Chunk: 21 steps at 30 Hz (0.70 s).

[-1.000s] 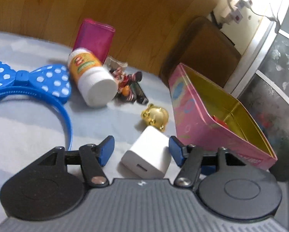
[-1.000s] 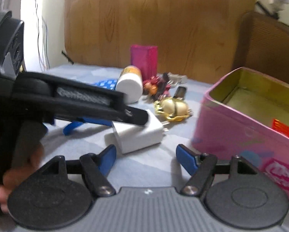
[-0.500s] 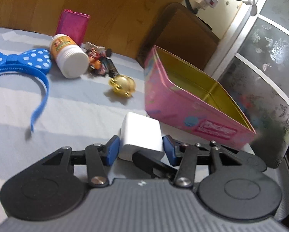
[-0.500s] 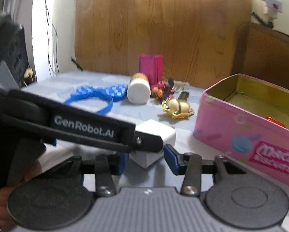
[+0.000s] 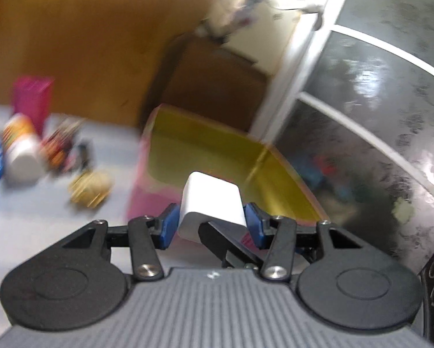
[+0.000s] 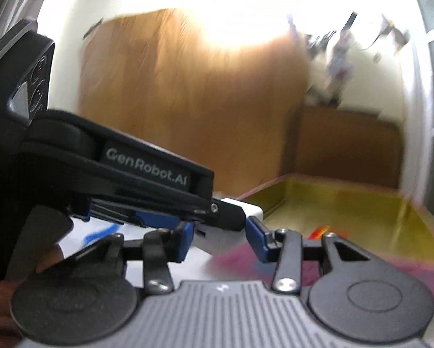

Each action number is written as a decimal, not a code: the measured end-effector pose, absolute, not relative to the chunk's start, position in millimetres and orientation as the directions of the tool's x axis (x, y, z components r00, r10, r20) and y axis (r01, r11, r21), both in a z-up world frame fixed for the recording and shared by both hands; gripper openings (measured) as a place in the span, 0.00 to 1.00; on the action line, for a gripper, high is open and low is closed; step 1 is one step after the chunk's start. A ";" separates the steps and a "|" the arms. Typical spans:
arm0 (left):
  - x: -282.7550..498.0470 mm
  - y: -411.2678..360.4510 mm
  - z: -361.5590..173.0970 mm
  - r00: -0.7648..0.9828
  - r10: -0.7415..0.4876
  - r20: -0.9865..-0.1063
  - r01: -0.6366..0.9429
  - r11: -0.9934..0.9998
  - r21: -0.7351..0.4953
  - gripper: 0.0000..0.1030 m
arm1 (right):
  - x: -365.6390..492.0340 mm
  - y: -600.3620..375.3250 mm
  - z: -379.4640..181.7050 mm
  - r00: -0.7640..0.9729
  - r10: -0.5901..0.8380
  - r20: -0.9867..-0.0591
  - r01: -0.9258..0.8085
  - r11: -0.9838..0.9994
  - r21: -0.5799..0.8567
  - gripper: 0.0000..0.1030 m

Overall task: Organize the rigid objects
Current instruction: 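Carry the white charger into the pink tin and release it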

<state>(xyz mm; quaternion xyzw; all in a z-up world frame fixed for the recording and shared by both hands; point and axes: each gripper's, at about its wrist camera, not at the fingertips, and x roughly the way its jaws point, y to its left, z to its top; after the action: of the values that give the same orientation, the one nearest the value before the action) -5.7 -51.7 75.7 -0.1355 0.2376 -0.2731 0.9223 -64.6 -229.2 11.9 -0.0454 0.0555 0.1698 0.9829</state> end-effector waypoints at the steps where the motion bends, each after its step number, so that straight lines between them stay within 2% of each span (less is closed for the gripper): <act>1: -0.7 -62.2 81.1 0.732 -0.582 -0.354 0.466 0.807 -0.364 0.51 | -63.7 -234.7 16.3 0.948 0.304 -0.099 -0.312 0.947 -0.082 0.40; 5: 27.6 -113.3 89.3 0.678 -0.652 -0.339 0.556 0.757 -0.344 0.51 | -48.9 -272.5 27.6 0.982 0.183 -0.049 -0.186 0.980 -0.064 0.40; 10: 61.1 -174.9 69.1 0.606 -0.699 -0.380 0.598 0.715 -0.362 0.51 | -19.7 -321.9 16.9 0.992 0.071 -0.108 -0.073 0.997 -0.016 0.40; 16: 83.4 -208.5 44.3 0.591 -0.679 -0.436 0.558 0.734 -0.387 0.51 | 11.4 -349.2 -0.8 0.981 0.036 -0.192 -0.030 0.999 0.033 0.41; 21: 82.4 -209.5 42.6 0.612 -0.651 -0.449 0.546 0.759 -0.355 0.52 | 18.8 -354.6 -13.7 0.980 0.058 -0.189 -0.045 0.996 0.075 0.47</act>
<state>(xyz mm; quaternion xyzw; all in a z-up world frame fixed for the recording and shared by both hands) 82.4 -209.5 42.6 -0.0916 0.2857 -0.3352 0.8931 18.8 -354.6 -13.7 0.0354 0.0958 0.0259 0.9944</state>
